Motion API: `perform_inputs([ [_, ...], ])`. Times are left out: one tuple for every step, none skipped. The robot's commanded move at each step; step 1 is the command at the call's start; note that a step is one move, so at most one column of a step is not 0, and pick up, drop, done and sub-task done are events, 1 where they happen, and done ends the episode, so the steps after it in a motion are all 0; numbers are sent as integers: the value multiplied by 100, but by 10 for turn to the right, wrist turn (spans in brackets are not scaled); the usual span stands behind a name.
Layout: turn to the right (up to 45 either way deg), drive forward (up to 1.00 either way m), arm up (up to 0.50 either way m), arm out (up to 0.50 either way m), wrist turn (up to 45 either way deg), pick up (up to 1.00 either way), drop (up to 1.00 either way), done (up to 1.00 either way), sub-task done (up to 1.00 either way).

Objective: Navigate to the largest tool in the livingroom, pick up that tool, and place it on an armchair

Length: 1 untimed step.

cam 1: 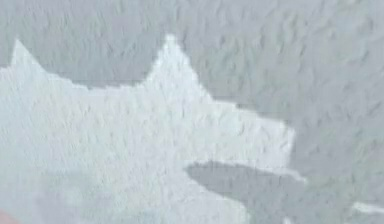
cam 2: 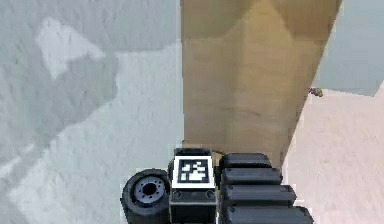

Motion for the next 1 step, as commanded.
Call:
perform_inputs([
  [-450, 0, 0, 0, 0, 0, 0, 0, 0],
])
